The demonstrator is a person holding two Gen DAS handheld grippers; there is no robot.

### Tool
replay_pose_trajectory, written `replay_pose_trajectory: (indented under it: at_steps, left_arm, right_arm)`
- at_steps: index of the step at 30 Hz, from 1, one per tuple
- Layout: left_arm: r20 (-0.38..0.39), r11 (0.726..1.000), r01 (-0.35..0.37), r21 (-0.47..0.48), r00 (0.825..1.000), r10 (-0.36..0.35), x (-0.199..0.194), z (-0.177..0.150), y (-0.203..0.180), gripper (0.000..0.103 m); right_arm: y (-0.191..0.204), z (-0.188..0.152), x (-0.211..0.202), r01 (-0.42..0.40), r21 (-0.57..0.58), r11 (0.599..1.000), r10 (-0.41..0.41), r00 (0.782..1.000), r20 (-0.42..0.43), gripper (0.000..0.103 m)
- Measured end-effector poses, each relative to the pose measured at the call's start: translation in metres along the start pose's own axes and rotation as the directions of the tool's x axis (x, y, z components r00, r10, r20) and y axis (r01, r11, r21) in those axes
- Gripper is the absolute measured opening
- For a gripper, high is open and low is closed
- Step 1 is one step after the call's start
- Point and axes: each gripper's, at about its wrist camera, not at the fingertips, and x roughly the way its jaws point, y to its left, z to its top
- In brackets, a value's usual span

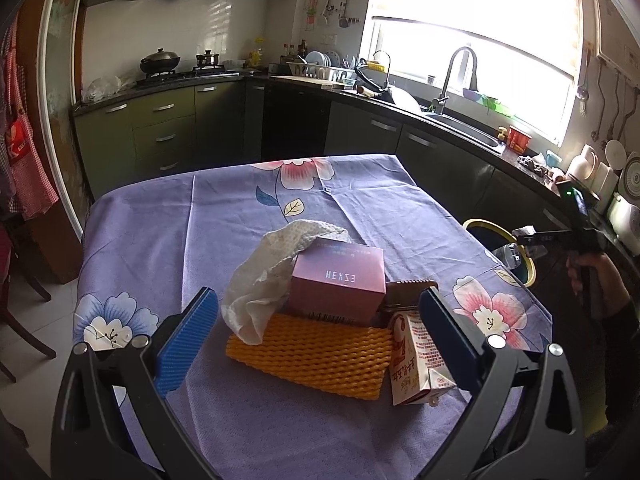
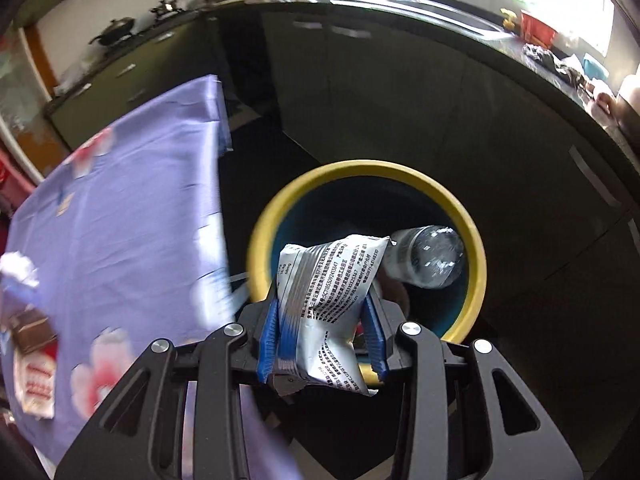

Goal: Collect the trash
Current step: 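Carry the snack wrapper with the right gripper over the bin and release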

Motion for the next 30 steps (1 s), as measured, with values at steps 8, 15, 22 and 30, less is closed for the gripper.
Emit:
replay_pose_trajectory:
  at_steps: [8, 15, 22, 30]
  left_arm:
    - [-0.009, 1.0, -0.016, 0.008, 1.0, 0.016, 0.005, 0.009, -0.009, 0.096]
    - [-0.023, 1.0, -0.017, 0.009, 1.0, 0.017, 0.011, 0.012, -0.01, 0.096]
    - [-0.017, 1.0, 0.004, 0.01, 1.0, -0.004, 0.008, 0.007, -0.014, 0.096]
    - [-0.024, 0.998, 0.015, 0.066, 1.0, -0.014, 0.003, -0.001, -0.026, 0.096]
  right_arm:
    - [-0.021, 0.033, 0.054, 0.012, 0.015, 1.0, -0.011, 0.998, -0.063, 0.048]
    - [-0.03, 0.033, 0.049, 0.047, 0.033, 0.998, -0.046, 0.999, -0.025, 0.066]
    - [-0.018, -0.019, -0.012, -0.028, 0.036, 0.999, 0.025, 0.997, 0.073, 0.072]
    - [0.009, -0.082, -0.071, -0.141, 0.036, 0.989, 0.131, 0.973, 0.188, 0.076]
